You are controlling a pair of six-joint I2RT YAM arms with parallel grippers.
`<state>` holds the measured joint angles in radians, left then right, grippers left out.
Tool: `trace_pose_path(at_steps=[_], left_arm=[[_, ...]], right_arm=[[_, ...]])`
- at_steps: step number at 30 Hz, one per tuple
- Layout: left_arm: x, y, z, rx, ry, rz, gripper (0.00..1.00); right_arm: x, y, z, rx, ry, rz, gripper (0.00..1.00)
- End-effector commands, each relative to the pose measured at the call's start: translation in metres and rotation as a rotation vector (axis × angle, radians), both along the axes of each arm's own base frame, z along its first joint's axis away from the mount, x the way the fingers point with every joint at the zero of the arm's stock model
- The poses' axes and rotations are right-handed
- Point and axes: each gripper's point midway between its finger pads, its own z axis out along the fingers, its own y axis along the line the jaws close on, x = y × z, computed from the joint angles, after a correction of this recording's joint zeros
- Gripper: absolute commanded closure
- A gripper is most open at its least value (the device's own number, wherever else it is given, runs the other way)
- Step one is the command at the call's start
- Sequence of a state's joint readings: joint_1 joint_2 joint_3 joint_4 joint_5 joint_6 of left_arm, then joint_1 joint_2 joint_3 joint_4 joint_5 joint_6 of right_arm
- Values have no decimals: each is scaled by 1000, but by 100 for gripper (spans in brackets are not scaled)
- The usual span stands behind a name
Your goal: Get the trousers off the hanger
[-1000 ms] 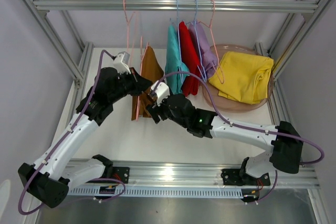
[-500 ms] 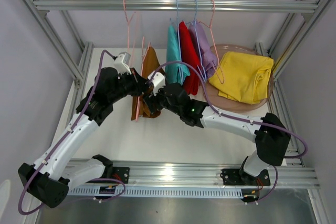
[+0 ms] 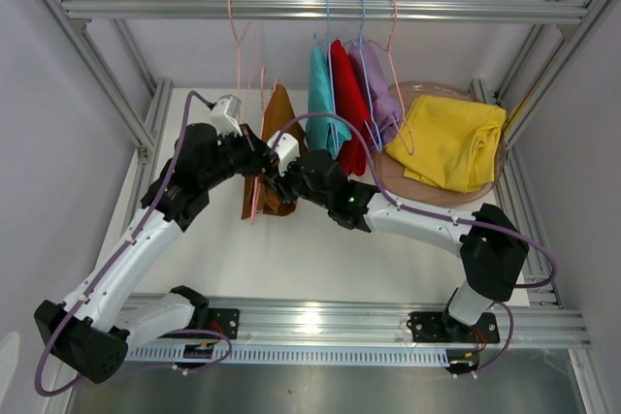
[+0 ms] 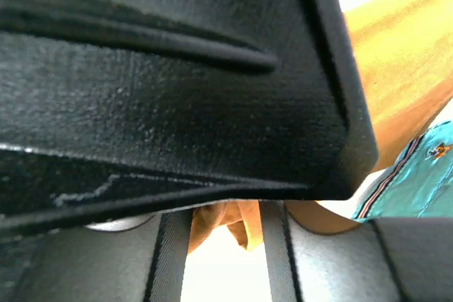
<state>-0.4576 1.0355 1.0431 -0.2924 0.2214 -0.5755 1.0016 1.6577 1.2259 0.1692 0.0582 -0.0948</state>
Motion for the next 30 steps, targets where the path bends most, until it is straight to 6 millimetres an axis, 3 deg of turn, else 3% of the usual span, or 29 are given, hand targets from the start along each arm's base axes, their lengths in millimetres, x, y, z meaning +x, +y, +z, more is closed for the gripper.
trace_pose_path(at_steps=[1, 6, 9, 15, 22, 30], left_arm=[[-6, -13, 50, -63, -155, -91, 100], [-5, -13, 47, -52, -148, -89, 100], [-4, -12, 47, -52, -149, -85, 100], [-2, -13, 44, -40, -144, -80, 99], [2, -11, 40, -27, -135, -64, 100], [7, -7, 33, -7, -123, -36, 99]], right_arm=[[38, -5, 47, 117, -96, -103, 63], [44, -10, 52, 123, -103, -124, 77], [47, -14, 57, 119, -120, -135, 79], [57, -28, 70, 125, -140, -169, 99], [54, -42, 94, 127, -172, -182, 100], [24, -62, 138, 174, -211, -169, 100]])
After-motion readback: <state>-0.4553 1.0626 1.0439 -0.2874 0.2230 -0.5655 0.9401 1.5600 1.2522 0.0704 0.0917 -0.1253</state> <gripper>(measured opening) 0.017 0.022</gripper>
